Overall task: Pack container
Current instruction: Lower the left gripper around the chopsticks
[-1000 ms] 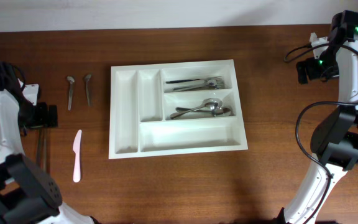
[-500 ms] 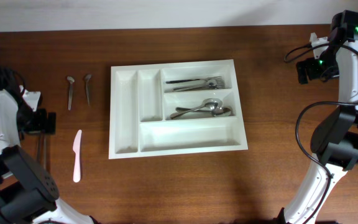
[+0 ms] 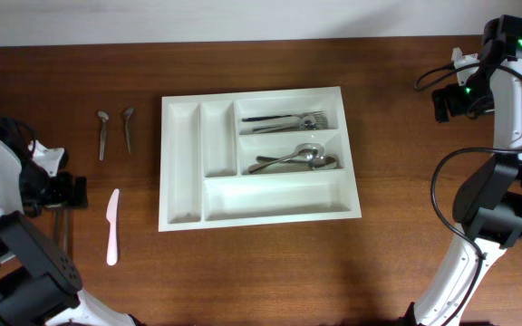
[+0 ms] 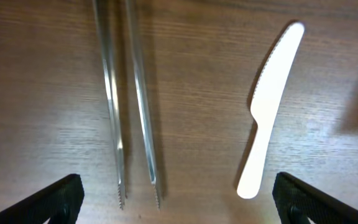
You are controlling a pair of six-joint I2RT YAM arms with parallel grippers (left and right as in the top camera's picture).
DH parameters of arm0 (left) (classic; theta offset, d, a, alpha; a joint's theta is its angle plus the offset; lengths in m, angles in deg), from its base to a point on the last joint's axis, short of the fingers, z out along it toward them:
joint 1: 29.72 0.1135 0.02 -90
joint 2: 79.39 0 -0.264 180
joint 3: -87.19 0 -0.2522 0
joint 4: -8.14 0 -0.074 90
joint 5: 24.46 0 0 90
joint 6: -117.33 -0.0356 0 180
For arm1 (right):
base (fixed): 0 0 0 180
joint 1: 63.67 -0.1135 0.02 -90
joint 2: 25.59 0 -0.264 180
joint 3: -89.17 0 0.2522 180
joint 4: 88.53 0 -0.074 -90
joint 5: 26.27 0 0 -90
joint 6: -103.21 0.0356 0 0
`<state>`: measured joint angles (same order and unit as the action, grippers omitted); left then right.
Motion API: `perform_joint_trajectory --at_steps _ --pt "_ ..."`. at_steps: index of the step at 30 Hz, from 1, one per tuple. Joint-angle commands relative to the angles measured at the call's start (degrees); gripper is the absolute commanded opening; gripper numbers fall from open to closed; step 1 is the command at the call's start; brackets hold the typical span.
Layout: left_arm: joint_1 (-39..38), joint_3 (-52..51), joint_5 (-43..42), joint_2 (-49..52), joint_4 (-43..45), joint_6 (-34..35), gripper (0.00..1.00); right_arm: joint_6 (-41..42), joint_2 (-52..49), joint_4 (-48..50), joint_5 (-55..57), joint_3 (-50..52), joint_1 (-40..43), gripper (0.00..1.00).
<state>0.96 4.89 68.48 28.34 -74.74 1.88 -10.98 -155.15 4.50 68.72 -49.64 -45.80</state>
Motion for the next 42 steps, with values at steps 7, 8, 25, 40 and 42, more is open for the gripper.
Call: perform_joint_trajectory --at_steps 7,8,25,40,42 --pt "0.2 -3.7 5.3 0.3 4.4 -1.4 0.99 0.0 1.7 0.1 -0.5 -0.5 0.2 0.99" --pt "0.2 -3.7 5.5 0.3 4.9 -1.4 0.99 0.0 1.7 0.1 -0.5 -0.5 0.2 0.99" --pt "0.2 -6.3 5.2 4.9 6.6 -1.4 0.99 0.0 1.7 0.1 -0.5 -0.5 0.2 0.99" --pt "2.6 -6.3 2.3 5.9 7.8 -1.2 0.99 0.0 1.7 0.1 -0.5 -0.5 0.2 0.99" --pt "3.6 -6.3 2.2 5.9 7.9 -1.2 0.99 0.0 1.7 0.1 -0.5 -0.5 0.2 0.99"
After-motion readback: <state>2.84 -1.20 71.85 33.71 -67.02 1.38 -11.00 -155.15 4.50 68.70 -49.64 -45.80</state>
